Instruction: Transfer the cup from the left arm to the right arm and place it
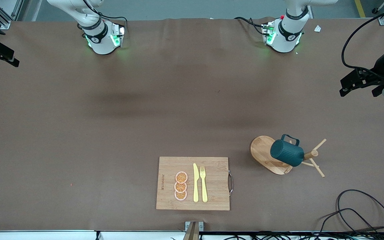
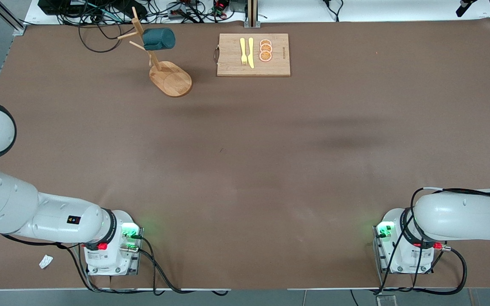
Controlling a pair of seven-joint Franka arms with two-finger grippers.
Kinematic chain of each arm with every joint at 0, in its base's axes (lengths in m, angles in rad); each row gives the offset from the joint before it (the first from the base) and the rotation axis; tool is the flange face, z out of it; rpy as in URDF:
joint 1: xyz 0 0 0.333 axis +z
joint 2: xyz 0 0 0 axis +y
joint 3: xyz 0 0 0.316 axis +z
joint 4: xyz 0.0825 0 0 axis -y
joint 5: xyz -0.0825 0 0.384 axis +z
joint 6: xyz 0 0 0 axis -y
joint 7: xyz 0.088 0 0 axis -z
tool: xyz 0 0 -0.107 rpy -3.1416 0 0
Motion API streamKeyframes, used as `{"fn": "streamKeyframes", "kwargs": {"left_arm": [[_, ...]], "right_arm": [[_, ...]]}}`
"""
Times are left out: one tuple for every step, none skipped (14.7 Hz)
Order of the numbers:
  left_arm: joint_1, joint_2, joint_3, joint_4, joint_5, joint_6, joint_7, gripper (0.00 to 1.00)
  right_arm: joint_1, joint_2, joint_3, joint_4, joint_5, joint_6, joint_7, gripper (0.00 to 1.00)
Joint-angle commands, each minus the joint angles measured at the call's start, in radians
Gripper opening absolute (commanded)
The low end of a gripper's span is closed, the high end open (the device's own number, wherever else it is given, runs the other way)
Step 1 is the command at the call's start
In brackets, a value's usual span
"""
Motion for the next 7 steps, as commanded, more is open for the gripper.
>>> {"fn": "streamKeyframes", "kwargs": {"left_arm": [[-0.005, -0.008, 0.002, 0.001, 0.014, 0.006, 0.016, 1.0], [-0.005, -0.008, 0.002, 0.001, 0.014, 0.006, 0.016, 1.0], [-0.004, -0.008, 0.002, 0.001, 0.013, 0.006, 0.018, 1.0], [-0.004, -0.007, 0.002, 0.001, 0.014, 0.006, 0.018, 1.0], [-0.005, -0.007, 0.004, 0.003, 0.014, 0.006, 0.016, 1.0], [-0.007, -0.007, 0.002, 0.001, 0.014, 0.006, 0.016, 1.0], [-0.008, -0.007, 0.002, 0.001, 0.014, 0.006, 0.016, 1.0]], "right_arm": [[-0.003, -0.021, -0.003, -0.024, 0.012, 0.002, -0.011, 1.0], [-0.003, -0.021, -0.003, -0.024, 0.012, 0.002, -0.011, 1.0], [-0.003, -0.021, -0.003, -0.024, 0.012, 0.002, -0.011, 1.0], [-0.003, -0.021, -0.003, -0.024, 0.012, 0.002, -0.011, 1.0], [-0.003, -0.021, -0.003, -0.024, 0.012, 0.002, -0.011, 1.0], [-0.003, -0.021, -0.003, -0.024, 0.012, 0.002, -0.011, 1.0], [-0.003, -0.021, -0.003, -0.024, 0.012, 0.002, -0.011, 1.0]]}}
